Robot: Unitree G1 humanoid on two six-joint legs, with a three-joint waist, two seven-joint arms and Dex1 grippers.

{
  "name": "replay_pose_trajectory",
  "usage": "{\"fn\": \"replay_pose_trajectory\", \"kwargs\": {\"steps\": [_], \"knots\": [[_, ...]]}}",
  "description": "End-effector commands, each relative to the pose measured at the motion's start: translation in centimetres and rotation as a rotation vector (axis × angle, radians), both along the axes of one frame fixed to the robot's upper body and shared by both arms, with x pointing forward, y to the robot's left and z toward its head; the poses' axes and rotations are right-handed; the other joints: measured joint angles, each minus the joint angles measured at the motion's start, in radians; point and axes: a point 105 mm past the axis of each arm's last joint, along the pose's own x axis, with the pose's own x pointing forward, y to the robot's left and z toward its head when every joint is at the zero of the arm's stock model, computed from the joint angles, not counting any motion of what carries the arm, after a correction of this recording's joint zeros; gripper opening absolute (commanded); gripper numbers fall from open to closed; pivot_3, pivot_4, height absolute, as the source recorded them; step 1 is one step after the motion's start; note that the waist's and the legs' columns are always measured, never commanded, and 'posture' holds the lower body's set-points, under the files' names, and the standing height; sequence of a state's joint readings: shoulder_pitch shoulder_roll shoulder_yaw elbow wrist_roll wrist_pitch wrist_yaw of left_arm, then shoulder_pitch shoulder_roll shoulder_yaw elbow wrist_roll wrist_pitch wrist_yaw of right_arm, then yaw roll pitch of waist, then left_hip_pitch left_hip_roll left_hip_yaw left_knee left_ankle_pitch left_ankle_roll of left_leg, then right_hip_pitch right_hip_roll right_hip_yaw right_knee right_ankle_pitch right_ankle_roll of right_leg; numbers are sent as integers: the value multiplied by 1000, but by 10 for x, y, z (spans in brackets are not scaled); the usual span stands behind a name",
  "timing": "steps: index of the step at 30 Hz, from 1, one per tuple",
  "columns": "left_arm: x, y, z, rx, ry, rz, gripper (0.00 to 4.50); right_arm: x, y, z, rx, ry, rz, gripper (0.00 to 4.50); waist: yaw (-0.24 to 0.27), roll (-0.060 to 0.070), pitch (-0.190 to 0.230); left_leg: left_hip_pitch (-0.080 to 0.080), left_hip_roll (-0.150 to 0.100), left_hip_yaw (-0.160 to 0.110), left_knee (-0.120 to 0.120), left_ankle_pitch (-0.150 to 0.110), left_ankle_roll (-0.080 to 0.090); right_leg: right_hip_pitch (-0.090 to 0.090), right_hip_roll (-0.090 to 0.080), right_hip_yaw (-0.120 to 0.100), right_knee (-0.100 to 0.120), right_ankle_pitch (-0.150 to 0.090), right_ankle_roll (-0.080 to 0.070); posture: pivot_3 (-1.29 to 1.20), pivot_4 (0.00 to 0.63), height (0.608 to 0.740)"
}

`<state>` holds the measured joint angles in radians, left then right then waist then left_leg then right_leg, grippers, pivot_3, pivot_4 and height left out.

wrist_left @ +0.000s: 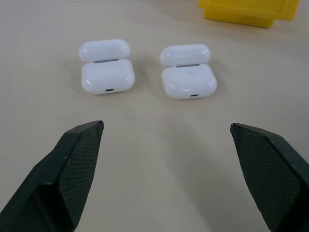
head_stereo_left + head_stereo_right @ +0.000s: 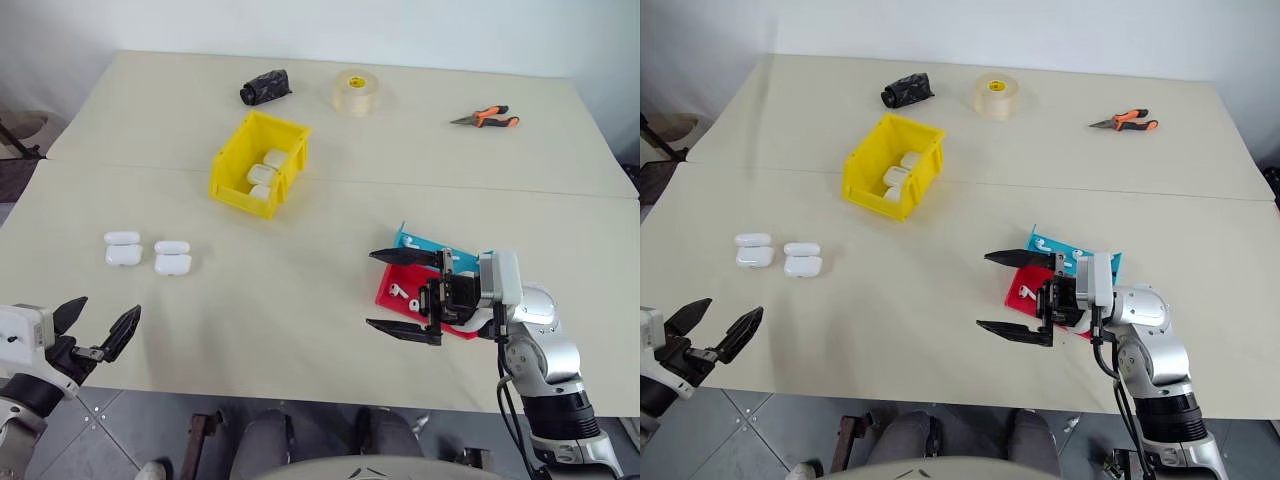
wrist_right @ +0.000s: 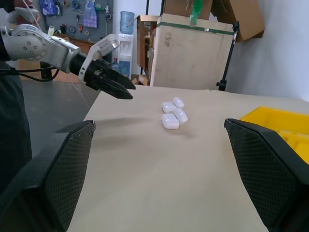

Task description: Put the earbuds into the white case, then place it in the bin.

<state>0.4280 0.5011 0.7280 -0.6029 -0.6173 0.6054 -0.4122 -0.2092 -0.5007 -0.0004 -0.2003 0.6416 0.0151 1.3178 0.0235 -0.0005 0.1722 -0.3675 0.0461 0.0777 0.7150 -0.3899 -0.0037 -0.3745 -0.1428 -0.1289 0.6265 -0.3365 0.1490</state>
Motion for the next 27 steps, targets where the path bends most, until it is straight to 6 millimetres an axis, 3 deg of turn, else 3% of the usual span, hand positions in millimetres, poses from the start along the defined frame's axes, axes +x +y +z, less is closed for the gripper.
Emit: {"fn": "replay_pose_trajectory", "kwargs": {"steps": [1,5,12,15,27], "knots": [[12,-15,10,-7,64,-17,4465,-6,-4,7,-11,18,41,4500,-1,0,0,0,0,0,0,0,0,0,0,0,0,0,0,0,150,740],[36,-25,15,-39,188,-30,4465,-7,-5,7,-30,64,75,4500,-2,0,0,1,0,-5,0,0,0,0,1,1,1,0,0,0,150,740],[79,-24,22,13,407,116,4465,-5,0,9,-32,58,81,4500,-3,0,0,1,-1,-7,0,0,0,0,1,1,2,0,0,0,150,740],[94,-22,23,-42,418,168,4465,-5,2,9,-28,57,81,4500,-16,0,0,2,-1,-7,-2,0,0,-1,2,1,1,0,0,0,150,740],[98,-28,11,-1,504,159,4465,-11,-1,0,-8,54,29,4500,-23,0,0,0,-1,-9,-1,0,-1,-1,2,2,1,0,0,0,150,740]]}}
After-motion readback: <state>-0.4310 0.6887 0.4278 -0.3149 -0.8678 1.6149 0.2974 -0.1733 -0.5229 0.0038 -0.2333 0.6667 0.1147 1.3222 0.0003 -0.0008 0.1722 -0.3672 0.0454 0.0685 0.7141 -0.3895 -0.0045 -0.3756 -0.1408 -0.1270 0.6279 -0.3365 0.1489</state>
